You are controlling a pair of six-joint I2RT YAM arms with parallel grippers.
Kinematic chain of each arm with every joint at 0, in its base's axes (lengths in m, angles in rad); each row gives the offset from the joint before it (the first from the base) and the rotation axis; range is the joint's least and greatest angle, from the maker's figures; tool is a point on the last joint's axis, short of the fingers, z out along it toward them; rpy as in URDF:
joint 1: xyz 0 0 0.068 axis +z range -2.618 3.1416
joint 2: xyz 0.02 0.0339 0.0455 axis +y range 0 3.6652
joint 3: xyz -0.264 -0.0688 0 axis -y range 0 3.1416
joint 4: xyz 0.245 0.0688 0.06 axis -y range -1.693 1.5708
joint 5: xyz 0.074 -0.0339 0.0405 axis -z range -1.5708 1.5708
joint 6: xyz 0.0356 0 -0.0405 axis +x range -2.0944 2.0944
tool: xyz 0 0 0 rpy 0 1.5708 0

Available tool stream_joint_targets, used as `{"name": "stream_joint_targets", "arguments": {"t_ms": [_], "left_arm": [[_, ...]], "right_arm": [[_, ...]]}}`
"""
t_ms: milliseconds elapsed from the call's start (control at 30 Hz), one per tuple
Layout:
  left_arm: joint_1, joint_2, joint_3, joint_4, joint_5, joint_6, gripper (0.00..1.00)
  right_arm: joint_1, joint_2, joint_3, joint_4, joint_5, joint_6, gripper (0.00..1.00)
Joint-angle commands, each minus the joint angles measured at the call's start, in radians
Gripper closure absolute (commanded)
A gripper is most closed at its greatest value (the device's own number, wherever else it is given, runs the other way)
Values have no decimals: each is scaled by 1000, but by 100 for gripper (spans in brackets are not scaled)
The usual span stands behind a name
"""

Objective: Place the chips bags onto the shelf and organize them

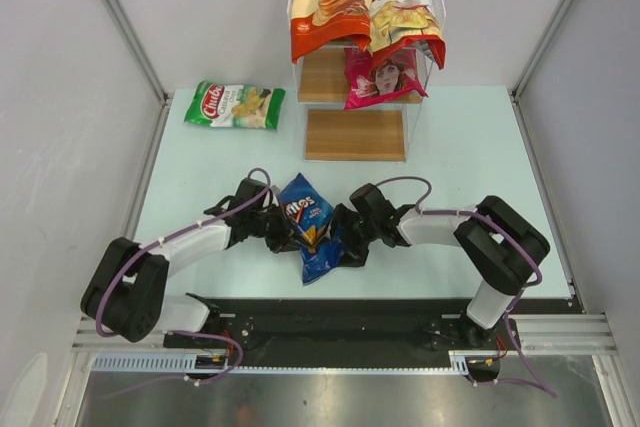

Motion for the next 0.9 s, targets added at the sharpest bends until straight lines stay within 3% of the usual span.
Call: {"name": "stream_joint_targets", "arguments": {"t_ms": [0, 133, 367, 867], "left_arm": [[36, 1, 62, 7, -19, 34, 100], [50, 7, 70, 12, -2, 31, 100], [50, -20, 19, -7, 15, 31, 100], [49, 21, -35, -53, 46, 86, 99]], "right_arm": [[44, 21, 1, -33, -69, -3, 15], [44, -4, 1, -26, -9, -9, 15], [40, 27, 2, 147, 91, 37, 16], [6, 25, 2, 367, 146, 60, 16]]}}
